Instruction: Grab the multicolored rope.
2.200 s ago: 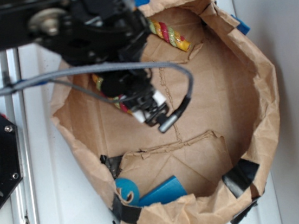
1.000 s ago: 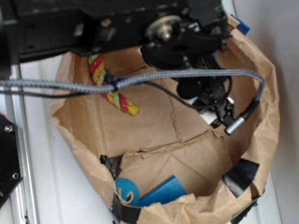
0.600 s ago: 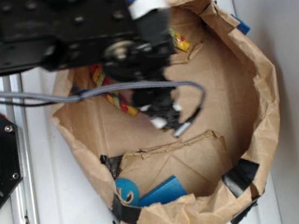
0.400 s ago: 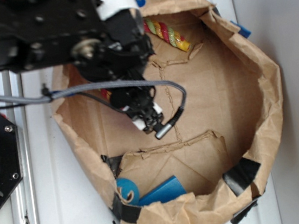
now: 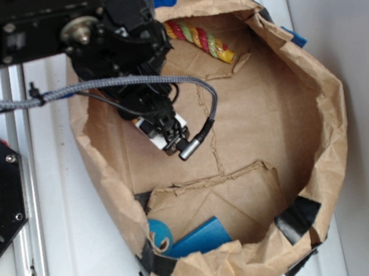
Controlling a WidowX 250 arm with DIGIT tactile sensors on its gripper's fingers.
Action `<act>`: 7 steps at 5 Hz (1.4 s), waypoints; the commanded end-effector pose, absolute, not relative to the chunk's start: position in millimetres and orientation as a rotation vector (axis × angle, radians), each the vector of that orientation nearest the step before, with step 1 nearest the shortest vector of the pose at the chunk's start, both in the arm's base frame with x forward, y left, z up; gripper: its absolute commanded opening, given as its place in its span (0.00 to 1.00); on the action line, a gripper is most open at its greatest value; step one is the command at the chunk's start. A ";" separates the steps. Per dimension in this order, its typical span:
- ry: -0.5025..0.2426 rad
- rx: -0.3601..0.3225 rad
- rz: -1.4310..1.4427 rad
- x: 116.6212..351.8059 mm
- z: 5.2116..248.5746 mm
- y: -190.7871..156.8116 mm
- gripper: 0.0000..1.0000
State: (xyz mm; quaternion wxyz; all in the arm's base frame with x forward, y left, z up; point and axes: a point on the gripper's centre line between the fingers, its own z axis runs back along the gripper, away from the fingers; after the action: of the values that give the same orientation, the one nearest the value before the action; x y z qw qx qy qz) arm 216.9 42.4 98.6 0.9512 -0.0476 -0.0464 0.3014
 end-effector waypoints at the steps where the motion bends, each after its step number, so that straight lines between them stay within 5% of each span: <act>1: -0.159 -0.027 0.767 225.7 109.1 59.9 1.00; 4: -0.139 0.037 0.843 238.0 95.5 79.5 1.00; 7: -0.105 0.045 0.832 213.1 81.0 85.2 1.00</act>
State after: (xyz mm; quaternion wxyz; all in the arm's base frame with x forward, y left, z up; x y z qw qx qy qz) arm 216.6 79.0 73.4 0.9214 0.0203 -0.0397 0.3861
